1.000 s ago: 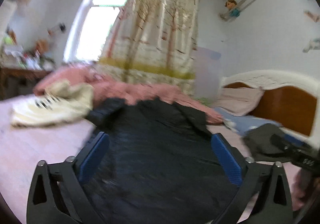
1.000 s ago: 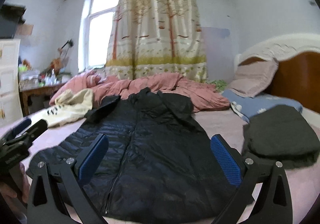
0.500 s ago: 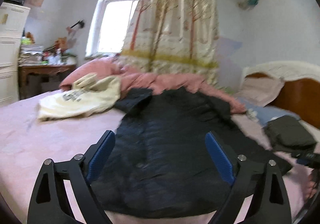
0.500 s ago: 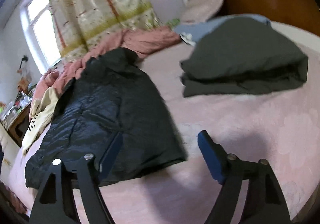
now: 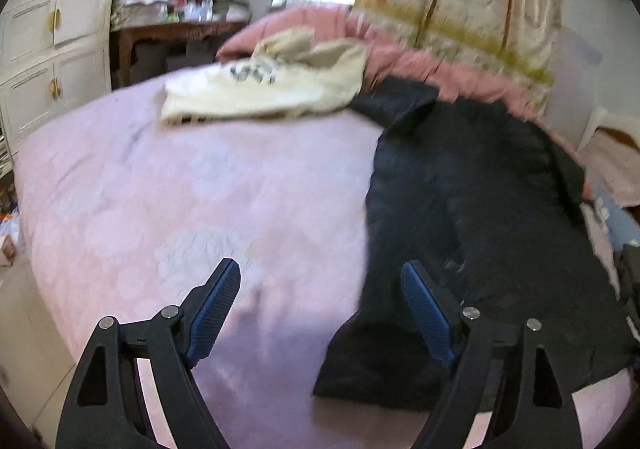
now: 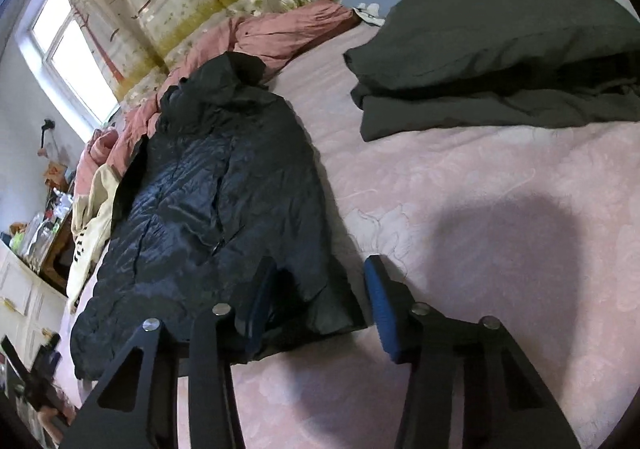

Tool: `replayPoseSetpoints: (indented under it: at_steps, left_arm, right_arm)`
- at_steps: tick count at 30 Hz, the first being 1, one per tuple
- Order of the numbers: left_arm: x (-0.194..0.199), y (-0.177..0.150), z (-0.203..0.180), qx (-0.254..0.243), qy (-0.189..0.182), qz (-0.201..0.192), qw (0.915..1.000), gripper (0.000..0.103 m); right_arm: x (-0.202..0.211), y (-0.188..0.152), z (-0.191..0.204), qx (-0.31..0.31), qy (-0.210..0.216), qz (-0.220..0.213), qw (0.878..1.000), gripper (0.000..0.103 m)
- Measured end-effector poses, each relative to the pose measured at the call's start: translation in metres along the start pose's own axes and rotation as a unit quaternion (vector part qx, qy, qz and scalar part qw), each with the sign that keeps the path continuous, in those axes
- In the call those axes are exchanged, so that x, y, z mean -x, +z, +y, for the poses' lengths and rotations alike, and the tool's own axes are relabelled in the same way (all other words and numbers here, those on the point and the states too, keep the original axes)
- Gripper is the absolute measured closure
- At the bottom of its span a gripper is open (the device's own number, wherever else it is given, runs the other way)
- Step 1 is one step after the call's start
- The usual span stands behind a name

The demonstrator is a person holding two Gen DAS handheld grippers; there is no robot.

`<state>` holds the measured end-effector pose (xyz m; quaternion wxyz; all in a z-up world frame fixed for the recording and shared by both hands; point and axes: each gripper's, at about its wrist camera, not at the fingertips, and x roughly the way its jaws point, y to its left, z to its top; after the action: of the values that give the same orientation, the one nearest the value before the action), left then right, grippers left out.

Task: Fold large clothes

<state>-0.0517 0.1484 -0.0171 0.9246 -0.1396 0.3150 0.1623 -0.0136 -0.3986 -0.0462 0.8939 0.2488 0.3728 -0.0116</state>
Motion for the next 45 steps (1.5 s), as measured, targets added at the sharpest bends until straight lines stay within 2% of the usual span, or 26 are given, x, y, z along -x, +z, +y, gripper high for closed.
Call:
replayPoseSetpoints:
  at_steps: [2, 4, 5, 6, 7, 8, 9, 13, 16, 18, 21, 23, 25, 27, 29, 30, 32, 37, 40, 41, 42, 44, 45]
  left_arm:
    - [-0.008, -0.008, -0.004, -0.008, -0.005, 0.036, 0.9993, 0.022]
    - [-0.018, -0.015, -0.005, -0.014, -0.008, 0.069, 0.9975, 0.022]
    - [-0.023, -0.018, -0.005, -0.013, -0.017, 0.084, 0.9962, 0.022]
    - [-0.026, -0.018, -0.005, -0.011, -0.028, 0.094, 0.9952, 0.027]
    - [-0.026, -0.020, -0.006, -0.014, -0.037, 0.094, 0.9948, 0.038]
    - [-0.024, -0.020, -0.008, -0.018, -0.054, 0.096, 0.9937, 0.081]
    - [-0.020, -0.020, -0.010, -0.019, -0.075, 0.094, 0.9926, 0.100]
    - [0.027, -0.014, -0.009, -0.010, -0.099, 0.008, 0.9950, 0.101]
    - [0.079, 0.001, 0.004, 0.011, -0.118, -0.055, 0.9914, 0.101]
    - [0.111, 0.012, 0.012, 0.007, -0.111, -0.088, 0.9899, 0.101]
    - [0.130, 0.029, 0.019, 0.027, -0.118, -0.082, 0.9892, 0.101]
    - [0.123, 0.042, 0.011, 0.034, -0.111, -0.077, 0.9903, 0.101]
    - [0.101, 0.056, -0.010, -0.005, -0.076, -0.067, 0.9949, 0.101]
    - [0.064, 0.069, -0.029, -0.028, -0.055, -0.047, 0.9970, 0.100]
    - [0.025, 0.074, -0.036, -0.011, -0.050, -0.012, 0.9986, 0.100]
    - [0.007, 0.073, -0.038, -0.003, -0.042, 0.003, 0.9991, 0.100]
    - [-0.021, 0.067, -0.044, -0.019, -0.012, 0.018, 0.9996, 0.100]
    - [-0.086, 0.039, -0.048, -0.041, 0.020, 0.073, 0.9962, 0.099]
    - [-0.091, 0.038, -0.054, -0.055, 0.036, 0.065, 0.9957, 0.094]
    - [-0.089, 0.040, -0.056, -0.063, 0.046, 0.053, 0.9956, 0.088]
    - [-0.088, 0.040, -0.057, -0.071, 0.058, 0.041, 0.9950, 0.071]
    - [-0.081, 0.040, -0.056, -0.075, 0.083, 0.026, 0.9934, 0.044]
    - [-0.074, 0.040, -0.054, -0.078, 0.098, 0.015, 0.9920, 0.043]
  right_arm:
    - [-0.001, -0.002, 0.005, 0.015, -0.014, -0.002, 1.000, 0.062]
    - [-0.001, -0.005, 0.003, 0.012, 0.002, 0.005, 1.000, 0.092]
    - [-0.002, -0.006, 0.001, 0.005, 0.014, 0.010, 1.000, 0.095]
    - [-0.001, -0.006, -0.001, -0.001, 0.023, 0.009, 1.000, 0.097]
    - [0.002, -0.007, -0.002, -0.003, 0.028, 0.002, 1.000, 0.098]
    - [0.006, -0.008, 0.000, -0.002, 0.031, -0.007, 0.999, 0.098]
    - [0.013, -0.009, 0.003, 0.004, 0.033, -0.022, 0.999, 0.099]
    - [0.060, -0.015, 0.023, 0.032, 0.042, -0.102, 0.993, 0.100]
    - [0.118, -0.020, 0.048, 0.066, 0.057, -0.176, 0.981, 0.100]
    - [0.155, -0.032, 0.058, 0.080, 0.054, -0.209, 0.973, 0.100]
    - [0.193, -0.040, 0.068, 0.097, 0.032, -0.236, 0.966, 0.100]
    - [0.195, -0.031, 0.073, 0.094, 0.026, -0.225, 0.969, 0.100]
    - [0.177, -0.010, 0.083, 0.094, 0.006, -0.205, 0.974, 0.100]
    - [0.148, 0.013, 0.091, 0.104, -0.029, -0.203, 0.973, 0.100]
    - [0.114, 0.031, 0.098, 0.116, -0.073, -0.200, 0.970, 0.100]
    - [0.090, 0.040, 0.102, 0.118, -0.093, -0.185, 0.971, 0.100]
    - [0.048, 0.051, 0.104, 0.110, -0.102, -0.149, 0.977, 0.100]
    - [-0.034, 0.052, 0.092, 0.113, -0.131, -0.084, 0.981, 0.100]
    - [-0.060, 0.051, 0.075, 0.086, -0.123, -0.040, 0.988, 0.100]
    - [-0.063, 0.053, 0.073, 0.082, -0.121, -0.041, 0.988, 0.100]
    - [-0.061, 0.054, 0.069, 0.076, -0.114, -0.050, 0.989, 0.098]
    - [-0.055, 0.057, 0.065, 0.064, -0.103, -0.066, 0.990, 0.093]
    - [-0.046, 0.057, 0.064, 0.061, -0.122, -0.089, 0.987, 0.087]
